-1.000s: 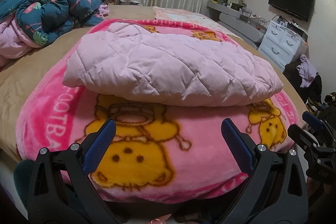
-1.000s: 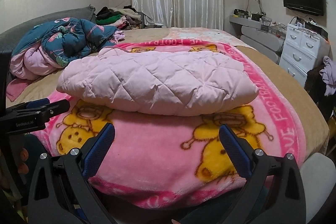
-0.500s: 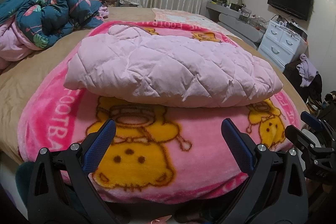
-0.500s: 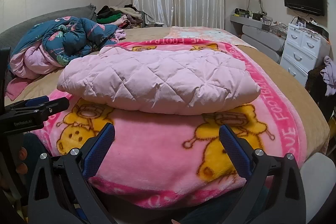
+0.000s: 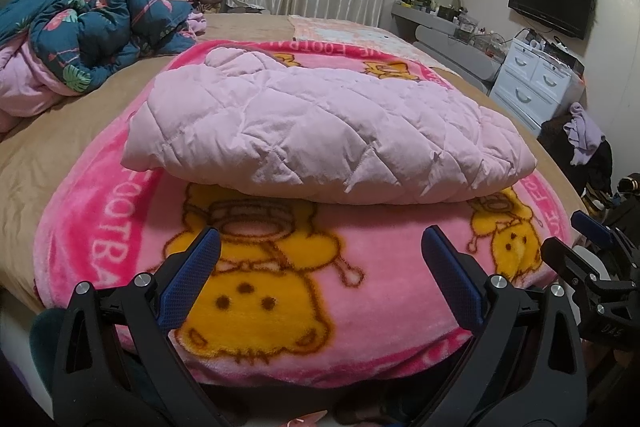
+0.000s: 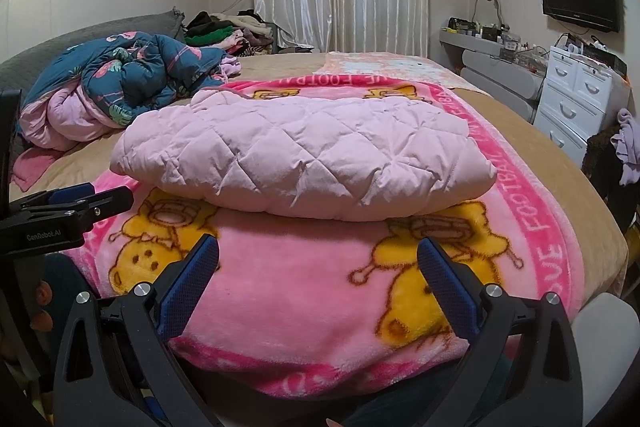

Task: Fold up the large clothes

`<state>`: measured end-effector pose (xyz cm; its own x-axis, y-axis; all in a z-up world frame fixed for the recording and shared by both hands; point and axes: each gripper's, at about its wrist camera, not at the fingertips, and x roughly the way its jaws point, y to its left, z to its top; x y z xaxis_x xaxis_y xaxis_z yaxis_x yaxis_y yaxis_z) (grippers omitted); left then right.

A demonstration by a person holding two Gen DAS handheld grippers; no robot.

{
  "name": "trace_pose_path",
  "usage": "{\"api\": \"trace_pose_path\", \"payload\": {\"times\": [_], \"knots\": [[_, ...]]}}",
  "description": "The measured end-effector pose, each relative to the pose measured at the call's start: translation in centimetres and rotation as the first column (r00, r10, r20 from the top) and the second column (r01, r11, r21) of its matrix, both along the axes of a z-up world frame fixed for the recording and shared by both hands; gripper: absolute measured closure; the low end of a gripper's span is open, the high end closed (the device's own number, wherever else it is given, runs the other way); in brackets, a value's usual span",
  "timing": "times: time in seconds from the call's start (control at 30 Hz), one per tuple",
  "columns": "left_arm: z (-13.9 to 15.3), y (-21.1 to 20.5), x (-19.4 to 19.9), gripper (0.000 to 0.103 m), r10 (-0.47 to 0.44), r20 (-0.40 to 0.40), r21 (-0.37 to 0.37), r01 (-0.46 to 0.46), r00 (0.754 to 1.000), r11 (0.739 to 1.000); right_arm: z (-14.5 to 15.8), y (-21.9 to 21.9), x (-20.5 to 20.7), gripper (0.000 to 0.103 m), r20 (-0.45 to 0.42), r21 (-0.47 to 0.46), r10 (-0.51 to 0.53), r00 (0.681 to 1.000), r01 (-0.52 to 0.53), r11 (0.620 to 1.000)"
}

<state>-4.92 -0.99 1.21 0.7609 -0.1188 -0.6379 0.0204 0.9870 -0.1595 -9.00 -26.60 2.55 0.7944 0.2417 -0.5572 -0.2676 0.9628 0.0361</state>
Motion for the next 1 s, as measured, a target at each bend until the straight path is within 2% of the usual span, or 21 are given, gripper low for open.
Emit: {"api": "trace_pose_path", "payload": {"times": [1.0], "knots": [[-0.01,0.03,0.0,0.009,0.002,0.001,0.005,-0.002,1.0,1.0,-0.22,0.44,-0.02,0.004,-0.006,-0.007,0.012,1.0,-0.012,1.0]]}}
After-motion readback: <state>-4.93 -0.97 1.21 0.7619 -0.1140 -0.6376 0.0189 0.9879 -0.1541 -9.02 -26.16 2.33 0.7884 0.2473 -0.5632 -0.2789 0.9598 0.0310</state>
